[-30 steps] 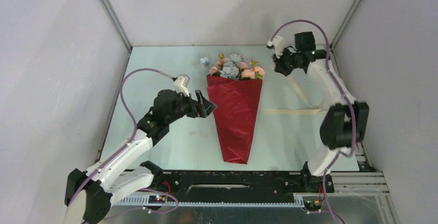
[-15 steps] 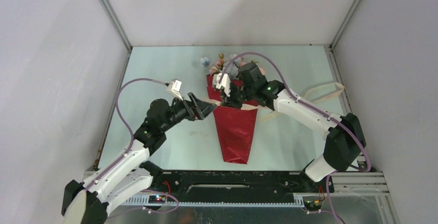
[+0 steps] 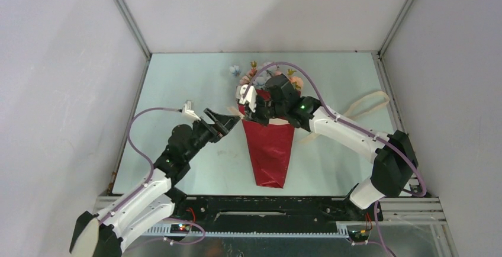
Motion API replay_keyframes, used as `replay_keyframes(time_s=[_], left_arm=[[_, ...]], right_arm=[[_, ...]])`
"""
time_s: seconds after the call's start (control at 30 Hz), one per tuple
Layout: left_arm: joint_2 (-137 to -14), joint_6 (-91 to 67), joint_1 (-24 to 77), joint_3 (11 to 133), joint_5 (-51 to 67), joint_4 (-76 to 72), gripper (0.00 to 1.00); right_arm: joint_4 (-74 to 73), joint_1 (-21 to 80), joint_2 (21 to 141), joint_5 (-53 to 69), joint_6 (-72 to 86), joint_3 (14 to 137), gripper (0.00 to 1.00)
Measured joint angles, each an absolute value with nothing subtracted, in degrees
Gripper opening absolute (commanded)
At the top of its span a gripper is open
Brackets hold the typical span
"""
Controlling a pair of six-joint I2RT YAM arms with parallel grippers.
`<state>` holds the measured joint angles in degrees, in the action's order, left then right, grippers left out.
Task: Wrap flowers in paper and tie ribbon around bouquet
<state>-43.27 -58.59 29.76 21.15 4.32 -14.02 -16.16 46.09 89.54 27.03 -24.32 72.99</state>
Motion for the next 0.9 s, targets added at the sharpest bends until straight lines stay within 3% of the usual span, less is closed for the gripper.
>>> replay_keyframes(time_s=[0.37, 0.43, 0.5, 0.53, 0.6, 0.67, 0.7, 0.77, 0.87, 0.9], left_arm=[[-46.89, -64.36, 29.76, 18.72, 3.18, -23.49, 0.72], [-48.62, -64.6, 29.78, 18.72, 3.51, -25.43, 0.61], [-50.19, -64.79, 29.78, 18.74, 3.9, -26.57, 0.42], [-50.87, -64.95, 29.76, 18.74, 4.25, -27.03, 0.22], [-51.81, -65.08, 29.78, 18.76, 4.84, -27.94, 0.03], [-52.01, -65.28, 29.78, 18.76, 5.17, -28.38, 0.0], [-51.96, -65.14, 29.78, 18.76, 5.17, -28.51, 0.0], [-51.33, -64.6, 29.78, 18.85, 4.58, -27.86, 0.0], [-48.27, -62.63, 29.67, 20.01, 1.13, -22.17, 0.0], [-46.94, -61.43, 29.39, 21.12, -0.95, -18.94, 0.0]], right_arm=[[-14.85, 49.93, 90.15, 26.22, -24.47, 72.99, 0.02], [-15.2, 50.48, 90.21, 26.59, -25.65, 72.99, 0.02], [-15.55, 51.24, 90.28, 26.7, -26.7, 72.99, 0.02], [-15.68, 51.75, 90.32, 26.7, -27.14, 72.99, 0.02], [-15.68, 52.45, 90.35, 26.59, -27.55, 72.99, 0.11], [-15.66, 52.95, 90.35, 26.48, -27.62, 72.99, 0.28], [-15.68, 53.06, 90.35, 26.24, -27.55, 72.99, 0.42], [-15.73, 53.08, 90.35, 25.26, -27.24, 72.99, 0.55], [-15.31, 53.19, 90.28, 22.17, -26.59, 72.55, 0.67], [-14.85, 53.25, 90.04, 20.75, -26.02, 71.88, 0.76]])
